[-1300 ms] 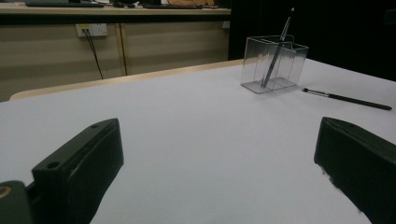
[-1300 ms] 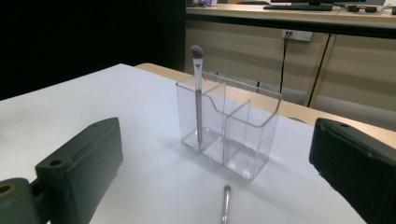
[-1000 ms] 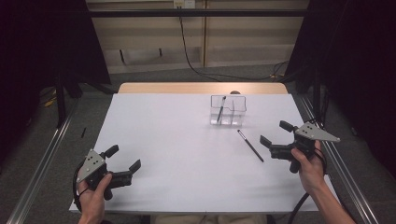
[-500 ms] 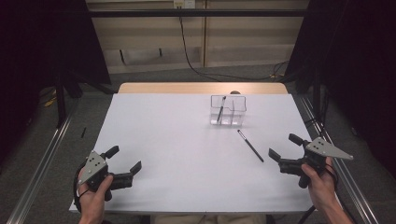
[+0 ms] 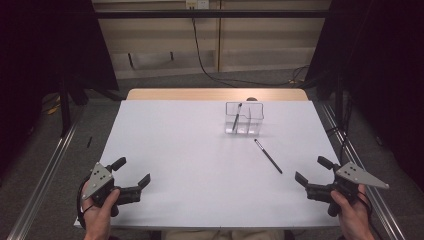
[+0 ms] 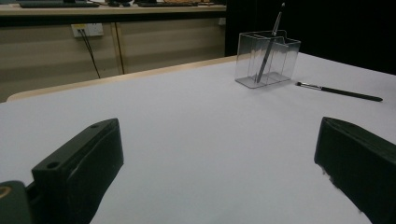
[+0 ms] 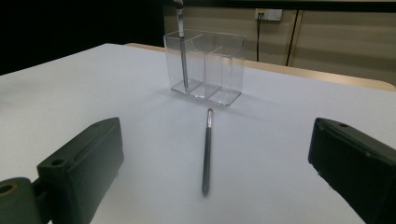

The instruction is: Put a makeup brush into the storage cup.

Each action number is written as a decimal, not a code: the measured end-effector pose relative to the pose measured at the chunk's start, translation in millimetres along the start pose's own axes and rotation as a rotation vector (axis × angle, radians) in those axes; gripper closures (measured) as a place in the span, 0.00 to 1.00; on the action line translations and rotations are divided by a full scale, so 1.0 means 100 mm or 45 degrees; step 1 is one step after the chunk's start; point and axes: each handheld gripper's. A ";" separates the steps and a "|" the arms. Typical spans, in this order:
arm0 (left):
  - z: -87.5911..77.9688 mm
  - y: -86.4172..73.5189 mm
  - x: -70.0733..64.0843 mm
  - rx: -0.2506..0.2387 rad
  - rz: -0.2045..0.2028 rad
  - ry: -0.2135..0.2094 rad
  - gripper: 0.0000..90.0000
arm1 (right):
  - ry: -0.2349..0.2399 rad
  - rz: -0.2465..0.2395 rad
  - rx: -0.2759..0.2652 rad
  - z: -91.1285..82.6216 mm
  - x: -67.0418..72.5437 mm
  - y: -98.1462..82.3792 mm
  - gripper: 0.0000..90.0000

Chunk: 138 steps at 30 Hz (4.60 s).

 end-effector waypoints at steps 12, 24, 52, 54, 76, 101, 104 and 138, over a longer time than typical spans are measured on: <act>-0.03 0.02 -0.01 -0.015 0.006 0.008 0.01 | 0.004 -0.001 -0.020 -0.01 -0.02 -0.03 0.03; -0.02 0.02 0.01 -0.013 0.004 -0.005 0.01 | 0.035 -0.044 -0.020 0.08 0.01 0.05 0.02; -0.01 0.03 -0.01 -0.002 0.024 -0.013 0.01 | 0.121 -0.083 -0.011 0.81 -0.01 0.51 0.04; -0.01 0.03 -0.01 -0.003 0.024 -0.012 0.01 | 0.118 -0.092 -0.005 0.88 -0.01 0.54 0.05; -0.02 0.03 -0.01 -0.010 0.027 -0.019 0.01 | 0.127 -0.158 0.035 1.47 0.10 0.85 0.05; 0.00 0.02 -0.01 0.003 0.029 -0.011 0.01 | 0.209 -0.121 0.431 1.62 -0.03 0.96 0.06; 0.00 0.02 0.00 0.002 0.030 -0.010 0.01 | 0.224 -0.143 0.503 1.65 -0.03 1.01 0.08; 0.00 0.01 0.00 0.005 0.035 -0.015 0.01 | 0.274 -0.264 1.263 2.06 0.04 0.91 0.32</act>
Point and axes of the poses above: each handheld gripper's, and its own axes: z roughly forward along the jaws, y roughly out of its top, x roughly to its left, and after that the axes turned 6 degrees about -y, right-handed
